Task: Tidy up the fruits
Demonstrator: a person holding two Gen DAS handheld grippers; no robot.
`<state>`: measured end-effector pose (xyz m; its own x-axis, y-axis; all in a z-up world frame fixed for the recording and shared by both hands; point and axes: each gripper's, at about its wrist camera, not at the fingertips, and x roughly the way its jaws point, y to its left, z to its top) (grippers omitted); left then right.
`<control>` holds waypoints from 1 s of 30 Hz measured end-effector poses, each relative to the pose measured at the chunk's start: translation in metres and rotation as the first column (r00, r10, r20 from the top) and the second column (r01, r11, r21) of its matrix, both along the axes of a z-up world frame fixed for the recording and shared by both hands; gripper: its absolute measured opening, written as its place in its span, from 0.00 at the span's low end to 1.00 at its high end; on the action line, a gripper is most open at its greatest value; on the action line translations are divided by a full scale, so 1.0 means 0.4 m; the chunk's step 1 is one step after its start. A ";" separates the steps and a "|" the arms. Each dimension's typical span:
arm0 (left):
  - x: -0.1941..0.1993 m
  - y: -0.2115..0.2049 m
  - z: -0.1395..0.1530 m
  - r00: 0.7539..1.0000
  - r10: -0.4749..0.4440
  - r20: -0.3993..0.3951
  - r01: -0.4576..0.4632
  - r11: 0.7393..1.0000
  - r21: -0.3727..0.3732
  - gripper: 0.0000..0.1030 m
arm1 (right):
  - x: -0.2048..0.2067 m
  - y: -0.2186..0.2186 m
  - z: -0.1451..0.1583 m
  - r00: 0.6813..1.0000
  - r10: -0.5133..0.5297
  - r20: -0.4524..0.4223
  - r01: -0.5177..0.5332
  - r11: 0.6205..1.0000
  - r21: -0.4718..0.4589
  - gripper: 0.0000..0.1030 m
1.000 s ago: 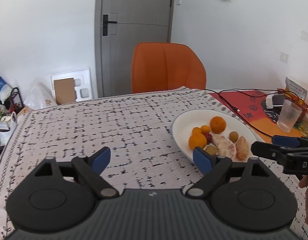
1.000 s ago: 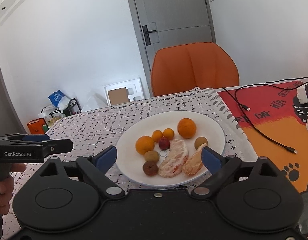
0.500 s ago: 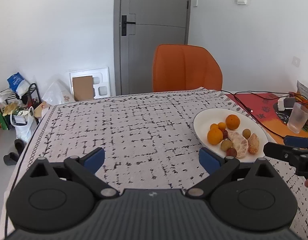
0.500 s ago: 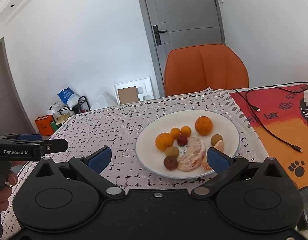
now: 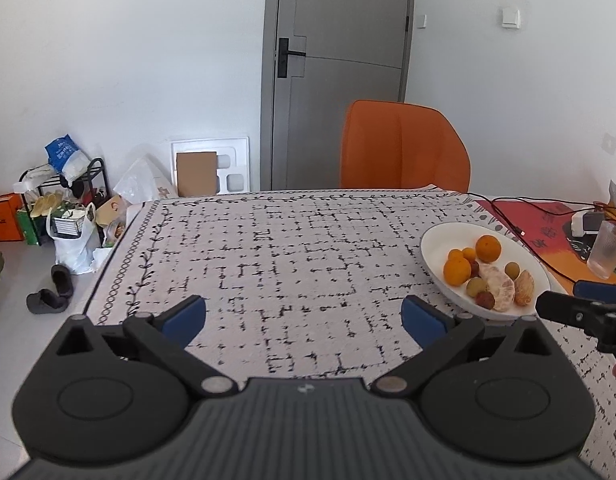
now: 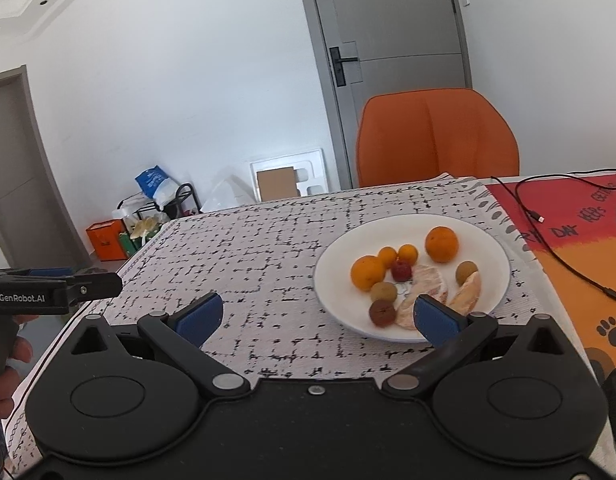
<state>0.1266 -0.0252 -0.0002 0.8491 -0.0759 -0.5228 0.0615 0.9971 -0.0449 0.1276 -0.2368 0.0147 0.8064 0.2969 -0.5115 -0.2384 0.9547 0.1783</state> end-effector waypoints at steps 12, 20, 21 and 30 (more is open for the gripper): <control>-0.055 0.056 -0.004 0.999 0.044 0.014 -0.043 0.999 -0.033 1.00 | -0.028 0.039 -0.001 0.999 0.041 -0.006 -0.041 0.999 0.008 1.00; -0.096 0.088 -0.018 0.997 0.072 0.015 -0.072 0.997 -0.042 1.00 | -0.041 0.051 -0.014 0.997 0.066 -0.027 -0.066 0.998 0.013 1.00; -0.102 0.091 -0.019 0.997 0.075 0.013 -0.074 0.997 -0.037 1.00 | -0.043 0.052 -0.017 0.997 0.070 -0.030 -0.070 0.997 0.016 1.00; -0.142 0.103 -0.036 0.996 0.090 -0.004 -0.090 0.995 -0.035 1.00 | -0.074 0.061 -0.023 0.997 0.072 -0.025 -0.072 0.997 0.020 1.00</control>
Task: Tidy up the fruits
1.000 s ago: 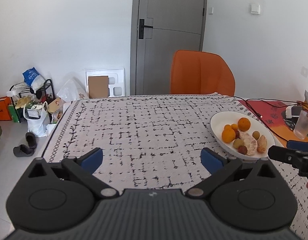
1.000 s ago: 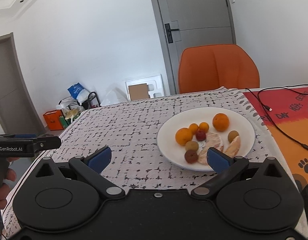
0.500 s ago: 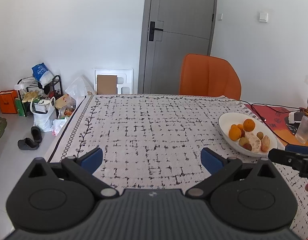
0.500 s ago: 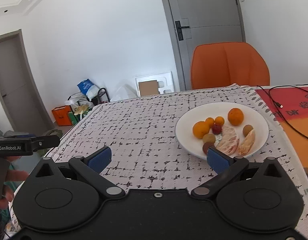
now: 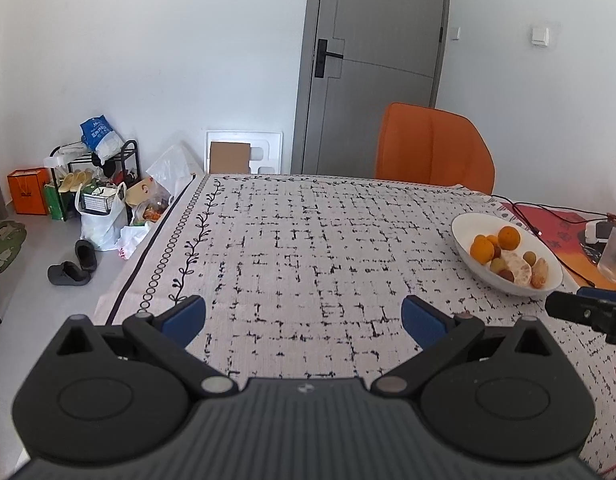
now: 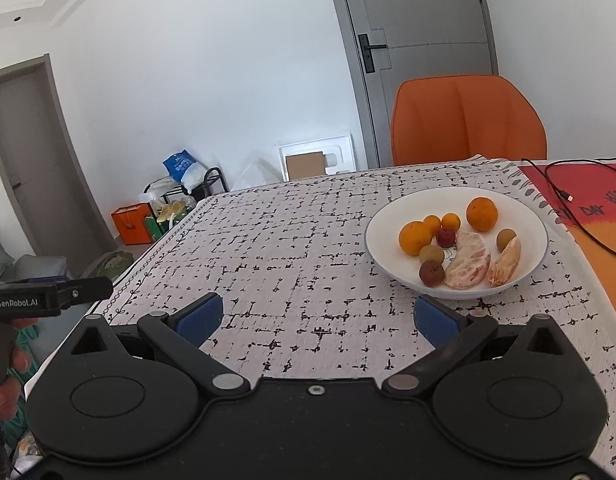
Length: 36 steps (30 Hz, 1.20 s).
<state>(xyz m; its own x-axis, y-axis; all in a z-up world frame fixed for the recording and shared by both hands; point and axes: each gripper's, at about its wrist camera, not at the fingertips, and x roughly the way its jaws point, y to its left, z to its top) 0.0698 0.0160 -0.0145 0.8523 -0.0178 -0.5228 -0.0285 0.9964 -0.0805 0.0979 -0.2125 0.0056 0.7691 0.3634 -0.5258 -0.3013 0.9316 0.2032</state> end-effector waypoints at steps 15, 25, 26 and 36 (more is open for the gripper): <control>-0.016 -0.018 -0.008 1.000 -0.013 -0.003 0.013 1.000 0.017 1.00 | -0.015 0.010 0.000 1.000 0.004 0.006 -0.004 1.000 -0.011 1.00; -0.019 -0.026 -0.004 1.000 -0.021 0.002 0.021 1.000 0.021 1.00 | -0.015 0.009 -0.004 1.000 -0.004 0.003 0.004 1.000 -0.011 1.00; -0.020 -0.026 -0.004 1.000 -0.022 0.003 0.022 1.000 0.022 1.00 | -0.016 0.009 -0.004 1.000 -0.003 0.004 0.003 1.000 -0.010 1.00; -0.024 -0.027 0.000 1.000 -0.023 0.006 0.023 1.000 0.018 1.00 | -0.024 0.006 -0.002 1.000 -0.007 0.011 0.007 1.000 -0.008 1.00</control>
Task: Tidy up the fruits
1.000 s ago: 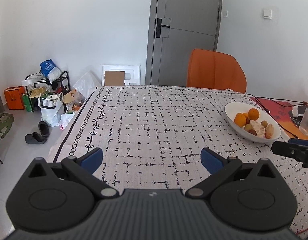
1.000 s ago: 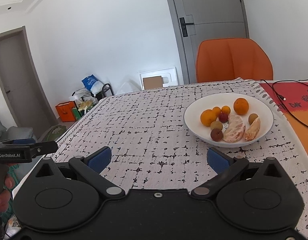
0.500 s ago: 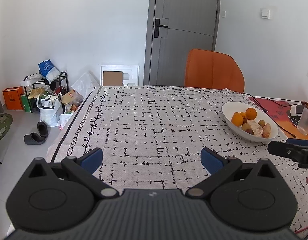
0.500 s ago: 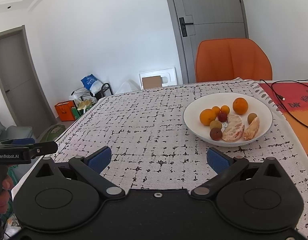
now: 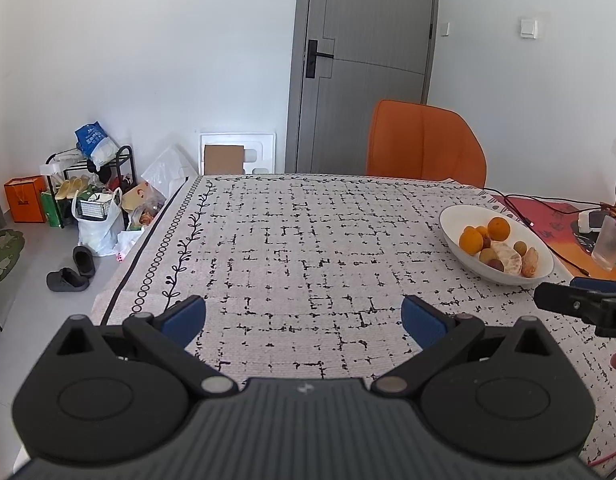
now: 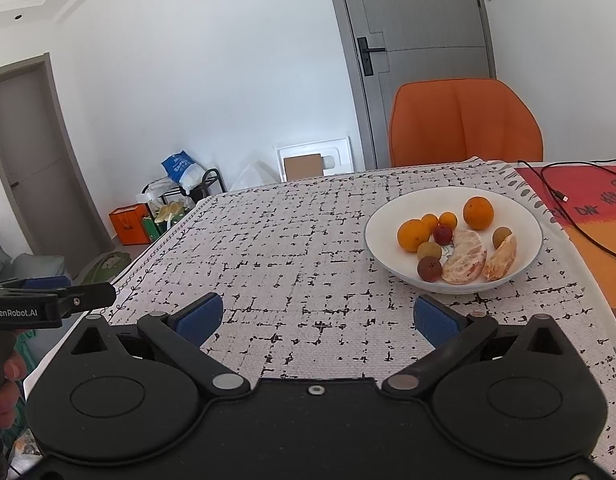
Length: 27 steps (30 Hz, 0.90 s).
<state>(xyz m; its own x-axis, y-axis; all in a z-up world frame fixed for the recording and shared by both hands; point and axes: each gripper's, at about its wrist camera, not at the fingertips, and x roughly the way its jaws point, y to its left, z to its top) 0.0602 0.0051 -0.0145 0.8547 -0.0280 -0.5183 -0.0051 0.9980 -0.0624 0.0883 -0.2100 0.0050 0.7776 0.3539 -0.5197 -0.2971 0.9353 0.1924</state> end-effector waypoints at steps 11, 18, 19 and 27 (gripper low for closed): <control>-0.007 -0.004 0.007 1.000 -0.004 0.007 0.004 1.000 -0.004 1.00 | -0.003 -0.005 0.009 1.000 -0.004 0.007 0.004 1.000 0.002 1.00; -0.008 -0.003 0.010 1.000 -0.005 0.003 0.005 1.000 -0.008 1.00 | -0.008 -0.005 0.011 1.000 -0.003 0.012 0.003 1.000 0.000 1.00; -0.008 -0.002 0.011 1.000 -0.005 0.003 0.005 1.000 -0.009 1.00 | -0.008 -0.006 0.012 1.000 -0.003 0.013 0.003 1.000 0.000 1.00; -0.010 0.001 0.013 1.000 -0.006 0.005 0.006 1.000 -0.015 1.00 | -0.006 -0.006 0.010 1.000 -0.006 0.010 0.006 1.000 0.000 1.00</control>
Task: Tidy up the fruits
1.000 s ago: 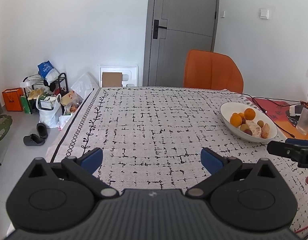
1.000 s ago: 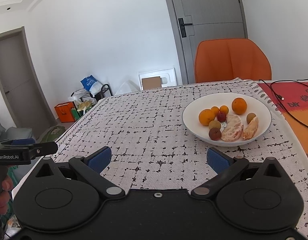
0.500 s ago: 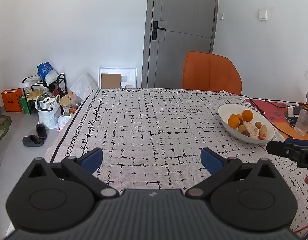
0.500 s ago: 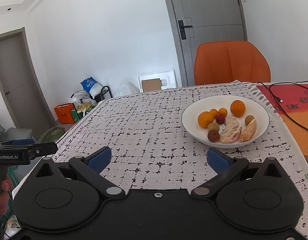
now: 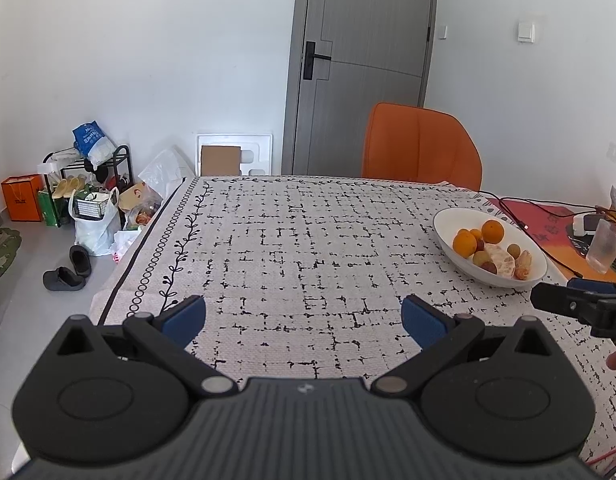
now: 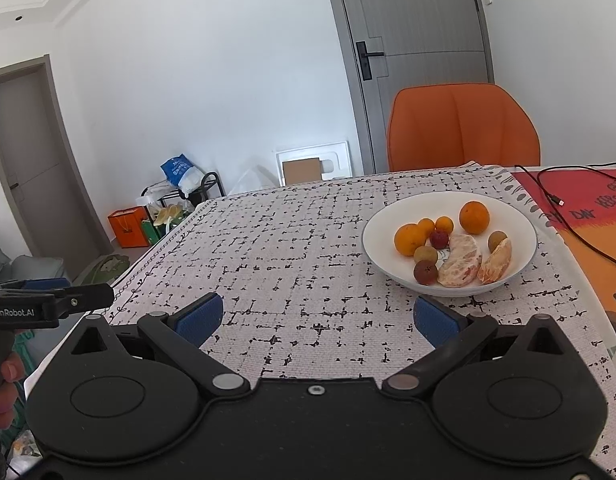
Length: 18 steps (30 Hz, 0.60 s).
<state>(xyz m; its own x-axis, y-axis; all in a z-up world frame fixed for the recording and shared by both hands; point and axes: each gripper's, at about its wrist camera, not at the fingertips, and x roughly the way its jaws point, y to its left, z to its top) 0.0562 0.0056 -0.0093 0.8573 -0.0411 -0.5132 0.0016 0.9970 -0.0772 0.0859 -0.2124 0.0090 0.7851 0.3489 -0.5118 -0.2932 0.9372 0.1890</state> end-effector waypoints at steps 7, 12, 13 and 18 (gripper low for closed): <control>0.001 -0.002 -0.003 1.000 0.000 0.000 0.000 1.000 -0.005 1.00 | -0.004 0.006 0.000 1.000 0.006 0.000 -0.006 1.000 -0.011 1.00; -0.002 -0.008 -0.004 1.000 -0.004 0.006 0.004 1.000 0.002 1.00 | 0.001 0.002 -0.006 1.000 -0.003 -0.009 0.002 1.000 -0.009 1.00; -0.003 -0.010 -0.004 1.000 -0.007 0.007 0.007 1.000 0.008 1.00 | 0.002 0.003 -0.007 1.000 -0.003 -0.011 0.003 1.000 -0.009 1.00; 0.000 -0.010 -0.003 1.000 -0.006 0.007 0.006 1.000 0.002 1.00 | 0.002 0.005 -0.010 1.000 -0.003 -0.016 0.003 1.000 -0.010 1.00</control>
